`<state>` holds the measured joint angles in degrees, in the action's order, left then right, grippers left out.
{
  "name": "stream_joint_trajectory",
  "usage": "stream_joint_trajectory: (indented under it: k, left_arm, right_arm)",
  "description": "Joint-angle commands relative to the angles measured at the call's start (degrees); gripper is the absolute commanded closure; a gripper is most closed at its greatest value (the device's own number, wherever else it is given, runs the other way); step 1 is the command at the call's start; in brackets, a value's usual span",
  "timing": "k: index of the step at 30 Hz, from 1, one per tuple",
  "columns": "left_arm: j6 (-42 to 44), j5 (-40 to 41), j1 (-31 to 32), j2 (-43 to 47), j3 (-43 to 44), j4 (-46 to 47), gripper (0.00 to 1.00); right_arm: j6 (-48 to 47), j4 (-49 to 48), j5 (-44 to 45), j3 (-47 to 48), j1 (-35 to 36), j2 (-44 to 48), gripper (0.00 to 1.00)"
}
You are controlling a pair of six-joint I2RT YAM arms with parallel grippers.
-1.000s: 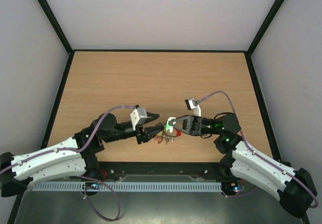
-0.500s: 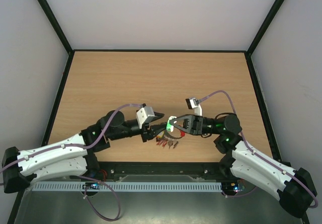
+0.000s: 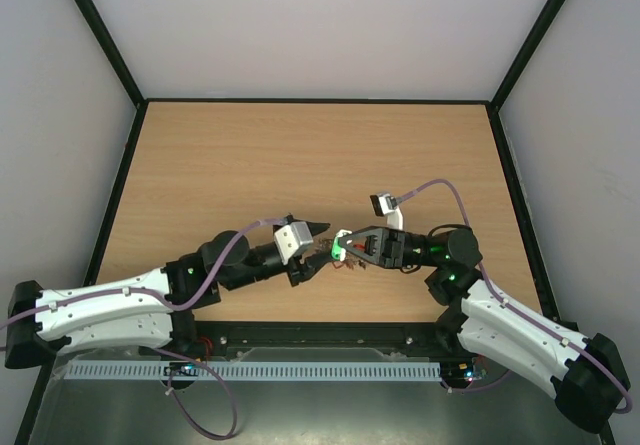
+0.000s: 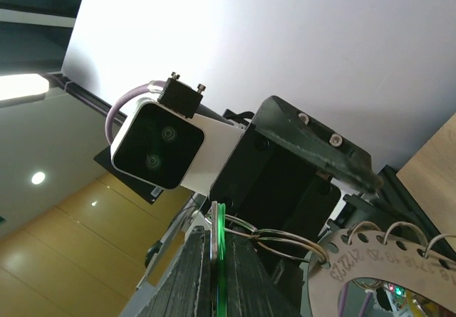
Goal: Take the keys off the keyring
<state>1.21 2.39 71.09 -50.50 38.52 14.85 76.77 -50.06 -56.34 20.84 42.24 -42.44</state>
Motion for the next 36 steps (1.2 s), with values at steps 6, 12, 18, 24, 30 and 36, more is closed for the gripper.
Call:
stream_joint_trajectory:
  k: [6, 12, 18, 24, 30, 36]
  left_arm:
    - [2.0, 3.8, 0.6, 0.7, 1.3, 4.8, 0.74]
    - [1.9, 3.8, 0.9, 1.1, 0.7, 4.0, 0.97]
    - [1.6, 5.5, 0.9, 2.7, -0.8, 2.9, 0.98]
    - [0.6, 7.6, 0.9, 5.2, -2.9, 3.2, 0.98]
    - [-0.3, 7.7, 0.8, 7.5, -4.7, 7.5, 0.98]
    - [-0.2, 6.6, 0.8, 8.4, -5.0, 11.1, 0.98]
  right_arm:
    - [0.0, -3.7, 0.8, 1.6, 0.0, 0.7, 0.98]
    - [-0.7, -2.6, 1.7, 1.8, 0.0, 1.6, 0.98]
    - [-2.0, 0.3, 2.9, 2.6, -0.1, 2.9, 0.98]
    - [-4.3, 6.3, 3.7, 3.7, -0.1, 4.8, 0.98]
    - [-2.7, 7.3, 3.2, 2.7, -0.1, 4.6, 0.98]
    - [-0.3, 8.6, 0.0, 1.6, -0.1, 3.3, 0.98]
